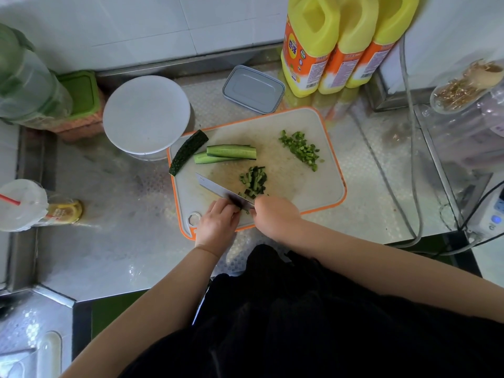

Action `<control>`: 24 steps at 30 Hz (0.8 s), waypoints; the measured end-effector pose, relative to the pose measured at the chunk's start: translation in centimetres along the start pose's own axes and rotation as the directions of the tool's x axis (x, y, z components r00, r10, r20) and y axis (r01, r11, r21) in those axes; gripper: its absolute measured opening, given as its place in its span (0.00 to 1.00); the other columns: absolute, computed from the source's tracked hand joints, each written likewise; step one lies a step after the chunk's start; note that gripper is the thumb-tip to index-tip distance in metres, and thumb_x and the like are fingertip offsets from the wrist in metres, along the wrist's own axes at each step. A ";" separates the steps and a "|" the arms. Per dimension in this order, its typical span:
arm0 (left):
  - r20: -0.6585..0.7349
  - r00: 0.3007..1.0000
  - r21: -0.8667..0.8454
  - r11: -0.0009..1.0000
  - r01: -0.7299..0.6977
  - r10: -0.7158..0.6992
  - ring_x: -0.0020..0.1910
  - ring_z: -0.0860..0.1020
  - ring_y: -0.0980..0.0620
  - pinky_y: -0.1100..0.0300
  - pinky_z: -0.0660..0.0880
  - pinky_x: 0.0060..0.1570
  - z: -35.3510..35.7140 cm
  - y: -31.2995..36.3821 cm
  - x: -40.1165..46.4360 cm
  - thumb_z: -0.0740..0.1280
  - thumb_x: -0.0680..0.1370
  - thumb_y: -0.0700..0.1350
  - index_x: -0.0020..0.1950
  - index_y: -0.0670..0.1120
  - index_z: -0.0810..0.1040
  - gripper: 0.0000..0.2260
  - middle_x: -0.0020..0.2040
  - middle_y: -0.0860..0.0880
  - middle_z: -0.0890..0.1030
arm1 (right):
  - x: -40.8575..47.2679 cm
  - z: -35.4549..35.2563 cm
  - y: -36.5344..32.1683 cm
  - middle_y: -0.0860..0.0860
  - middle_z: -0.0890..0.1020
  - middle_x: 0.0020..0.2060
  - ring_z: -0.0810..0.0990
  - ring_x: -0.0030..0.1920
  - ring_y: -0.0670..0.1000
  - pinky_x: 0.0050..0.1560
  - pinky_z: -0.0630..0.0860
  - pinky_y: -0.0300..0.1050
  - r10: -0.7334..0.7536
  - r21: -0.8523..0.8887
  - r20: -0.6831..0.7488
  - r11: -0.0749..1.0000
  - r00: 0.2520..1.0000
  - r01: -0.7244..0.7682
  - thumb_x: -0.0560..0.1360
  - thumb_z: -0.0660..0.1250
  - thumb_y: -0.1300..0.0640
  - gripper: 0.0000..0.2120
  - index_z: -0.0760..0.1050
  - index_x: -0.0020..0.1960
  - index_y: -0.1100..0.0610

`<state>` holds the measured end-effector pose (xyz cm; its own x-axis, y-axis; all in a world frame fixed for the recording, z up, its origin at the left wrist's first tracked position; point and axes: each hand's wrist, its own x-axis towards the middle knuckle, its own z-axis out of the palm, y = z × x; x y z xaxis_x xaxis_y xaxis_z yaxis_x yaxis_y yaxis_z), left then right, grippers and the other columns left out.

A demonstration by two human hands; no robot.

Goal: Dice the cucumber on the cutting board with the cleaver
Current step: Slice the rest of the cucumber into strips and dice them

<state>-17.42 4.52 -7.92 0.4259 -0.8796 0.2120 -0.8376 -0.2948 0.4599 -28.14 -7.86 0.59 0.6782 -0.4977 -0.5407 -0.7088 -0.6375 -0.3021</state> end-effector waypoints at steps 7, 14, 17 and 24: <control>-0.007 1.000 0.006 1.000 -0.006 0.006 0.42 0.74 0.46 0.51 0.76 0.30 0.1 -0.1 -0.1 0.63 0.76 0.45 0.42 0.40 0.81 0.10 0.43 0.45 0.79 | 1.1 0.3 -0.3 0.53 0.75 0.38 0.77 0.43 0.58 0.39 0.69 0.46 0.065 0.060 0.073 0.996 0.995 -0.069 0.80 0.59 0.55 0.08 0.74 0.48 0.58; 0.063 0.996 -0.089 0.994 0.065 -0.059 0.47 0.77 0.46 0.55 0.77 0.40 -1.1 0.6 -0.3 0.62 0.76 0.47 0.47 0.42 0.81 0.11 0.48 0.47 0.79 | 0.9 -0.7 0.8 0.56 0.79 0.45 0.78 0.46 0.59 0.41 0.69 0.46 0.090 0.142 0.039 0.985 0.995 -0.095 0.81 0.56 0.48 0.16 0.74 0.53 0.61; 0.047 0.995 -0.105 0.990 0.096 -0.092 0.47 0.77 0.47 0.56 0.75 0.41 -1.5 0.8 -0.6 0.61 0.76 0.48 0.47 0.41 0.81 0.13 0.48 0.46 0.79 | 0.3 -0.7 0.8 0.51 0.73 0.35 0.75 0.39 0.57 0.38 0.70 0.47 0.052 0.132 0.024 0.990 0.998 -0.054 0.81 0.55 0.49 0.14 0.71 0.48 0.59; 0.072 0.992 -0.050 0.993 0.107 -0.104 0.40 0.80 0.43 0.55 0.77 0.34 -1.3 0.5 -0.3 0.60 0.75 0.47 0.43 0.41 0.82 0.14 0.44 0.45 0.81 | -1.0 0.2 -0.3 0.53 0.74 0.36 0.76 0.40 0.56 0.37 0.70 0.46 -0.017 0.050 0.027 0.999 0.999 0.016 0.80 0.57 0.57 0.09 0.74 0.47 0.59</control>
<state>-17.54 5.09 -6.60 0.4847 -0.8688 0.1008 -0.7691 -0.3685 0.5221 -28.67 -7.06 1.09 0.6848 -0.4702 -0.5567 -0.7067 -0.6149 -0.3499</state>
